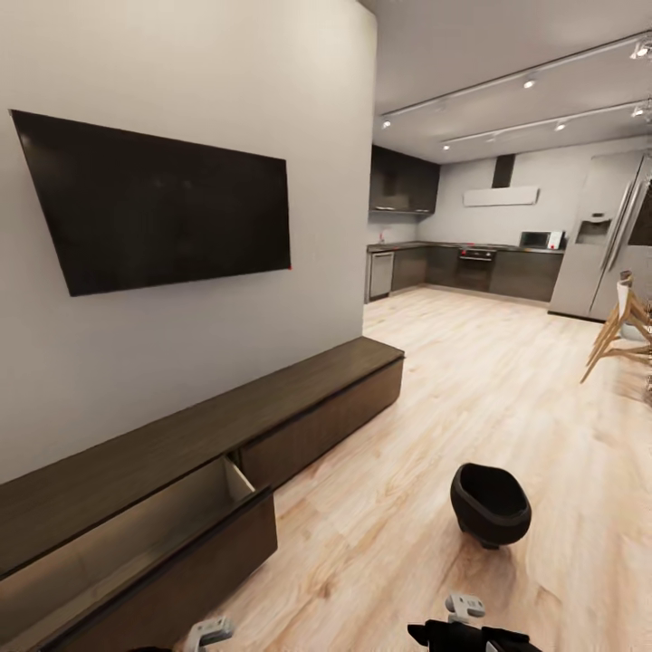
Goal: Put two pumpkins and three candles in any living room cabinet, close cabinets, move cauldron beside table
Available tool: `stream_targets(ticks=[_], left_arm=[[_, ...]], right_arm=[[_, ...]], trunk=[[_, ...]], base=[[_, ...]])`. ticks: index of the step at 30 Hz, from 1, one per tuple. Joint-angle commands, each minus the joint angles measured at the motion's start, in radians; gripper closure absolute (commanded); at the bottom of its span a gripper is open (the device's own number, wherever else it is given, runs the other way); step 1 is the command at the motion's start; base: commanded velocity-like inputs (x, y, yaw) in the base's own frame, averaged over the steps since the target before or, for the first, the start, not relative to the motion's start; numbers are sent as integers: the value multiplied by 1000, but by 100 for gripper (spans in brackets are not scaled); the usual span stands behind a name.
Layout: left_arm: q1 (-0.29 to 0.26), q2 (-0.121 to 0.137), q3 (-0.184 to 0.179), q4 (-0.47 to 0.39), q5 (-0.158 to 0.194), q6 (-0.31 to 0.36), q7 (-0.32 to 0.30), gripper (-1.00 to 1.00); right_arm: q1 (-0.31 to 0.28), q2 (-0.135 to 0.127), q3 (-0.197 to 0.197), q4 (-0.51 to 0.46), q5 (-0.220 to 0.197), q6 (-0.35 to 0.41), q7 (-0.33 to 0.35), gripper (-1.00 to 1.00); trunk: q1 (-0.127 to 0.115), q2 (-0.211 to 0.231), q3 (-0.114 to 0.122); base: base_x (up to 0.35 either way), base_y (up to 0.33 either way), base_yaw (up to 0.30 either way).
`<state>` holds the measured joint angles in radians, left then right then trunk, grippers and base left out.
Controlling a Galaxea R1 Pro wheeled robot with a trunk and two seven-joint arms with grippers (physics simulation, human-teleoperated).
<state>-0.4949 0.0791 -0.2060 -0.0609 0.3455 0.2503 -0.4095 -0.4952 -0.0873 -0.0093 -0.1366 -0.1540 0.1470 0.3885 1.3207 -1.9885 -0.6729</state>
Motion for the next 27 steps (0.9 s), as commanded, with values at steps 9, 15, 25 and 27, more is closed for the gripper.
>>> stream_targets(ticks=[9, 15, 25, 27], left_arm=[[1, -5, -7, -1, 10, 7, -2, -100], [1, -6, -7, -1, 10, 7, -2, -100], [1, -7, -7, -1, 10, 7, -2, -100], [1, -9, -7, -1, 10, 7, -2, -100]], right_arm=[[0, -2, -2, -1, -11, 26, 1, -100], [0, -3, -3, -1, -10, 27, 0, -100], [0, -10, -4, -1, -12, 48, 0, -100], [0, -19, -4, -1, -13, 49, 0, -100]], trunk=[[0, -1, -1], [0, -1, -1], [0, -1, -1], [0, -1, -1]], base=[[-218, 199, -251], [-114, 113, -294], [-11, 11, -296], [-1, 1, -296]])
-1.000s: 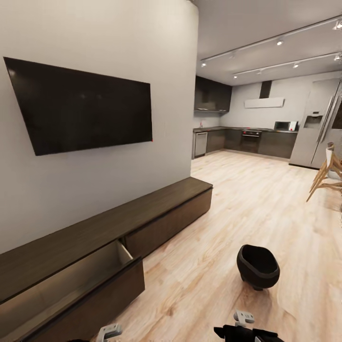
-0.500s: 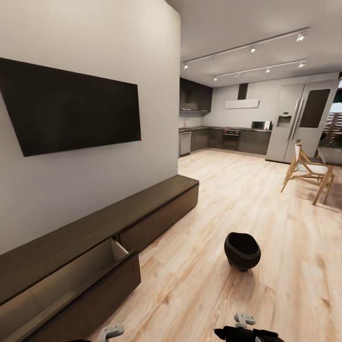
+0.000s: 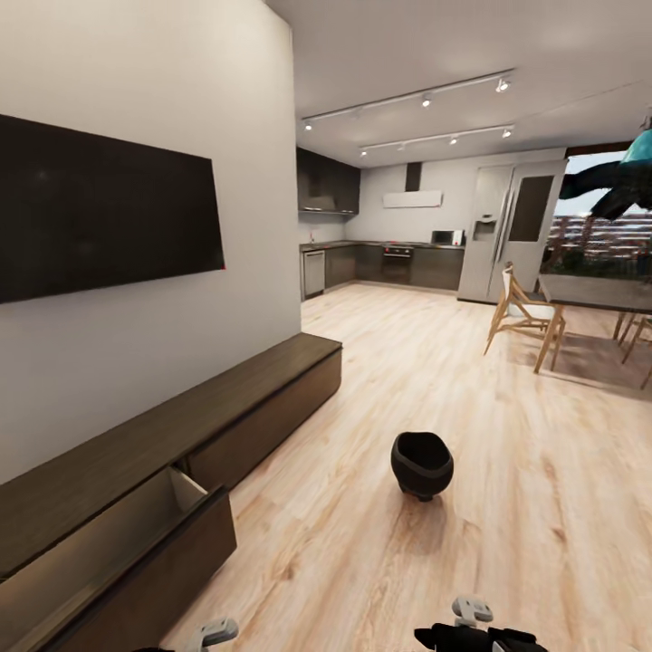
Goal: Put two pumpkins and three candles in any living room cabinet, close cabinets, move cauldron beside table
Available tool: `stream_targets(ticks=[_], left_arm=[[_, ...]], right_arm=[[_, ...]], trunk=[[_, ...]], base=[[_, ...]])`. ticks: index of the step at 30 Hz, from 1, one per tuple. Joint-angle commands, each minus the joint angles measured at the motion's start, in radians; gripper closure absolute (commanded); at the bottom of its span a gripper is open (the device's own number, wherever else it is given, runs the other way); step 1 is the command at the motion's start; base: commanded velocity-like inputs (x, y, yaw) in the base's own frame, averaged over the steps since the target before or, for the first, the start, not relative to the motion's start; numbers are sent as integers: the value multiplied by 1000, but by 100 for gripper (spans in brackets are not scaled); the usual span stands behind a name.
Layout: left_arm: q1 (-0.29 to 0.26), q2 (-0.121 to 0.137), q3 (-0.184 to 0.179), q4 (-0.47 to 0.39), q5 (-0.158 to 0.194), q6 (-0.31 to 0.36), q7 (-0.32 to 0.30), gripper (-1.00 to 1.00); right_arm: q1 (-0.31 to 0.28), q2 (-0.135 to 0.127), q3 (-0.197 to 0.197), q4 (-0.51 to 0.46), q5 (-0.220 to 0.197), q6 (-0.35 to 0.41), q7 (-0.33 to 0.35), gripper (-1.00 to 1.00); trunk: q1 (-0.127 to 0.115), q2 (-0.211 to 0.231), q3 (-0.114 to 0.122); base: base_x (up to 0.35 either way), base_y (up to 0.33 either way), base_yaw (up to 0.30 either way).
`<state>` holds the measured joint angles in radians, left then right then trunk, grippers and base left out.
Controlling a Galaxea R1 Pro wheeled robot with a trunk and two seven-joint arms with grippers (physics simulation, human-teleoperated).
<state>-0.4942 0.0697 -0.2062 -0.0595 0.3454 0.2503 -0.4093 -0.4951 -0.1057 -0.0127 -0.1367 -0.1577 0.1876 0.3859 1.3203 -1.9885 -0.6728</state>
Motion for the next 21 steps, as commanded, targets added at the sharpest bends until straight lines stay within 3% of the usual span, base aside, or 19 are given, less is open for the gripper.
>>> stream_targets(ticks=[1, 21], left_arm=[[0, 0, -7, -2, 11, 7, -2, -100], [0, -4, -7, -2, 11, 7, -2, -100]], right_arm=[[0, -1, -1, -1, -9, 8, 2, -100], [0, -4, -1, -1, -9, 9, 2, -100]], trunk=[[0, 0, -1], [0, 0, -1]], base=[[0, 0, -296], [0, 0, -296]])
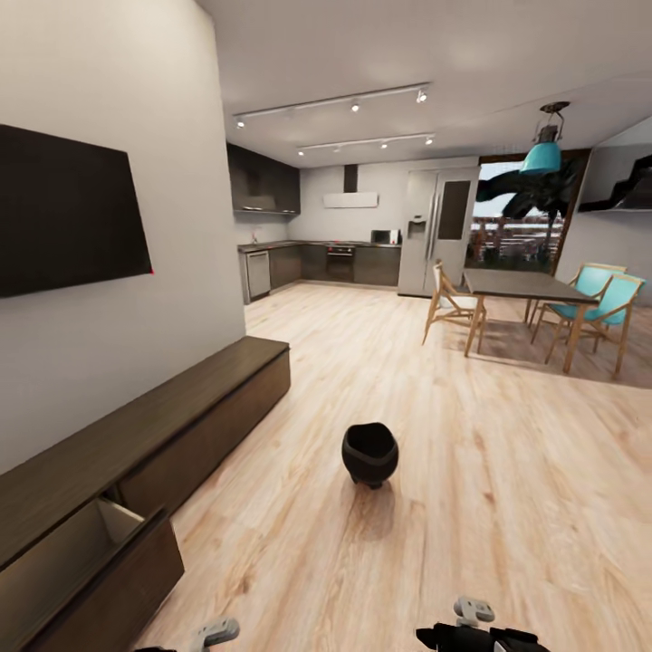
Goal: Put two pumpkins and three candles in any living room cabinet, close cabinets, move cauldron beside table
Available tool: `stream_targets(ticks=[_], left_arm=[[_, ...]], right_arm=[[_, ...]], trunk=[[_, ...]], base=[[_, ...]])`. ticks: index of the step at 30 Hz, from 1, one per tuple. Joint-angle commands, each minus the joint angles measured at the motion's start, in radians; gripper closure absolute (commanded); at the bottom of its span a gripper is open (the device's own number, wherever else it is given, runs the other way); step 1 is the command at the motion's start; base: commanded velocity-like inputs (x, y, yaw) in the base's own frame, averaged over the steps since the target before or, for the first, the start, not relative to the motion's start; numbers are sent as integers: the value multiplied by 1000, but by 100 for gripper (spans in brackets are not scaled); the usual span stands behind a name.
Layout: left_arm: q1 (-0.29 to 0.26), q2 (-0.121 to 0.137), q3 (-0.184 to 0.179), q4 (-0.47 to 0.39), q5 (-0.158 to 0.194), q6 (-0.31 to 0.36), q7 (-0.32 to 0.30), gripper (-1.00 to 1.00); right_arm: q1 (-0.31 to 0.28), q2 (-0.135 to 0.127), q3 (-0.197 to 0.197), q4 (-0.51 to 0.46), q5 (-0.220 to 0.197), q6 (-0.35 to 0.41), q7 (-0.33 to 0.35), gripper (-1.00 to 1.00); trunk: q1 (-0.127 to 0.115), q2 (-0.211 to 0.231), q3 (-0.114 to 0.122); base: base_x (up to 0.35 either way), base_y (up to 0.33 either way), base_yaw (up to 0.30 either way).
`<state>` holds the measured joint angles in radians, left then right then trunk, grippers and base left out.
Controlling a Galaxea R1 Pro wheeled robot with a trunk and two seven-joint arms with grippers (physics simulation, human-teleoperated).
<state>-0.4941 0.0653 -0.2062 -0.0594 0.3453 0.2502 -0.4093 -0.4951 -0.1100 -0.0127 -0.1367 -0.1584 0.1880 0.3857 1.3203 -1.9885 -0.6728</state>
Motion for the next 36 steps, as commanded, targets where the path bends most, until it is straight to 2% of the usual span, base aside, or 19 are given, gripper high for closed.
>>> stream_targets(ticks=[1, 36], left_arm=[[0, 1, -7, -2, 11, 7, -2, -100], [0, 1, -7, -2, 11, 7, -2, -100]], right_arm=[[0, 0, -1, -1, -9, 8, 2, -100], [0, 0, -1, 1, -9, 8, 1, -100]], trunk=[[0, 0, -1], [0, 0, -1]], base=[[0, 0, -296], [0, 0, -296]])
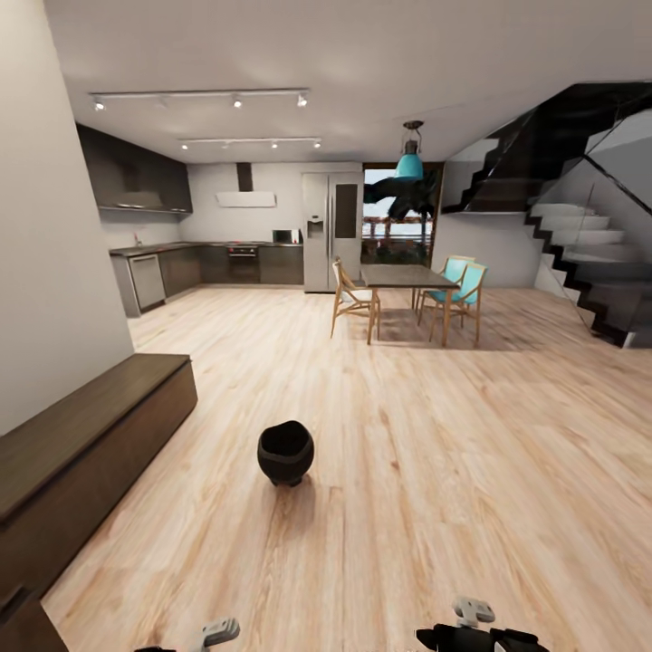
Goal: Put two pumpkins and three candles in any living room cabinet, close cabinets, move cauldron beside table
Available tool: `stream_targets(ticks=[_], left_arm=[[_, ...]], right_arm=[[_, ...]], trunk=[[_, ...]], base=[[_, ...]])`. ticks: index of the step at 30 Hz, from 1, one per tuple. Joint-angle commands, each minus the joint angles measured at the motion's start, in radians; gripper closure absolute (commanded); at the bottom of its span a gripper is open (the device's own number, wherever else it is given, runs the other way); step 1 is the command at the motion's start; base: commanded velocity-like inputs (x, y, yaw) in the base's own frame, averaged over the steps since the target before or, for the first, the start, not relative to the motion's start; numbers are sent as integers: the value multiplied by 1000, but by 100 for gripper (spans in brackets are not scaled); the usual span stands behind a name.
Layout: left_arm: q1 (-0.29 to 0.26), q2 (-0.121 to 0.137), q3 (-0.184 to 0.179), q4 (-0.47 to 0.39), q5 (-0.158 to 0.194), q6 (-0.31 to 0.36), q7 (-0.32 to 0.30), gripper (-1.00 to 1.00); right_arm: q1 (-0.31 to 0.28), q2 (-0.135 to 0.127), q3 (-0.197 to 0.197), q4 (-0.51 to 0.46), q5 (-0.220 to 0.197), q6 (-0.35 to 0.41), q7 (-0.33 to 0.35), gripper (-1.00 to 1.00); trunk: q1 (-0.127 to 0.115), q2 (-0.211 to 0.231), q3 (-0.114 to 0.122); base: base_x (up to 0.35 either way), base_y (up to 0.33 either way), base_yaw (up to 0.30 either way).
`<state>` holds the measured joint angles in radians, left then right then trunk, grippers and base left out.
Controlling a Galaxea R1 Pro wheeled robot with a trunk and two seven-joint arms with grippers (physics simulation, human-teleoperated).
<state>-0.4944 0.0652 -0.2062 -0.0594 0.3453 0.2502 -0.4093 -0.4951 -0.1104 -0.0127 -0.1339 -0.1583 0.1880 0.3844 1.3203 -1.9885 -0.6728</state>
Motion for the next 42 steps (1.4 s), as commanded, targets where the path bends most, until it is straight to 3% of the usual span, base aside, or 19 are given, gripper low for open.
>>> stream_targets(ticks=[1, 23, 42], left_arm=[[0, 1, -7, -2, 11, 7, -2, -100], [0, 1, -7, -2, 10, 7, -2, -100], [0, 1, -7, -2, 11, 7, -2, -100]], right_arm=[[0, 0, -1, -1, -9, 8, 2, -100], [0, 0, -1, -1, -9, 8, 2, -100], [0, 0, -1, -1, -9, 10, 2, -100]], trunk=[[0, 0, -1], [0, 0, -1], [0, 0, -1]], base=[[0, 0, -296], [0, 208, -296], [0, 18, -296]])
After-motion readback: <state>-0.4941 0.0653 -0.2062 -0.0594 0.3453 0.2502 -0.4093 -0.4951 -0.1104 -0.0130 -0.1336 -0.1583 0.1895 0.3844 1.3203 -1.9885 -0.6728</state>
